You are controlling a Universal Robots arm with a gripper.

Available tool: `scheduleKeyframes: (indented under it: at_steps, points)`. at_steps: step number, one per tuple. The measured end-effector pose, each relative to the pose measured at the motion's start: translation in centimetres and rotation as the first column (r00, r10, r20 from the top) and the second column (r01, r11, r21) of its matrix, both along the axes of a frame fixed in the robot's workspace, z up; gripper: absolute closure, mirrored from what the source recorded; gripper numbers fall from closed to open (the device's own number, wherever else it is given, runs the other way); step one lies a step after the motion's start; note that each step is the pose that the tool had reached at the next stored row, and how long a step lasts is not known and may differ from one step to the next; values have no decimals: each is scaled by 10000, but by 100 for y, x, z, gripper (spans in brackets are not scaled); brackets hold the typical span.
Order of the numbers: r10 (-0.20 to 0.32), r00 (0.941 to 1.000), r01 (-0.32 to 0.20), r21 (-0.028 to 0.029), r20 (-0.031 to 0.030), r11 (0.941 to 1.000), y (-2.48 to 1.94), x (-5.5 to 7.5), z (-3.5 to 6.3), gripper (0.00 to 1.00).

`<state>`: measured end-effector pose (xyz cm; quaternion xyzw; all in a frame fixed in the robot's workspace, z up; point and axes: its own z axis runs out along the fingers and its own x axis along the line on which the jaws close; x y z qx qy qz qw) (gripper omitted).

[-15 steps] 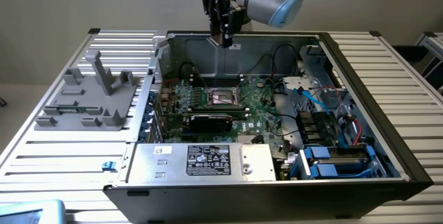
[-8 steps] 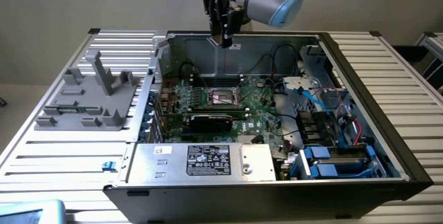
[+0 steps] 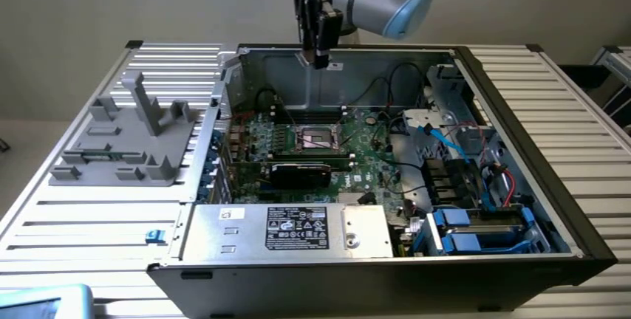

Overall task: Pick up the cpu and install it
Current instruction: 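Place the cpu into insertion slot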

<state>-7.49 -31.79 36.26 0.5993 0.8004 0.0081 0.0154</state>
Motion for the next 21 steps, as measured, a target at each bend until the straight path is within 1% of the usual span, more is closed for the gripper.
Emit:
scheduleKeyframes:
  at_steps: [4, 6, 9, 13, 18, 20, 21]
  points:
    - [-665, 9978, 665, 0, 0, 9978, 0, 0, -1, 44]
    - [-980, 9952, 980, 0, 0, 9952, 0, 0, -2, 44]
    - [-1462, 9893, 1462, 1, 1, 9893, 0, 0, -5, 44]
    - [-2105, 9776, 2105, 0, 0, 9776, 0, 0, -14, 44]
    - [-2841, 9588, 2841, 0, 0, 9588, 0, 0, -51, 44]
    - [-3001, 9539, 3001, 1, 0, 9539, 0, 3, -81, 44]
    - [-3042, 9526, 3042, 0, 0, 9526, 0, 9, -98, 44]
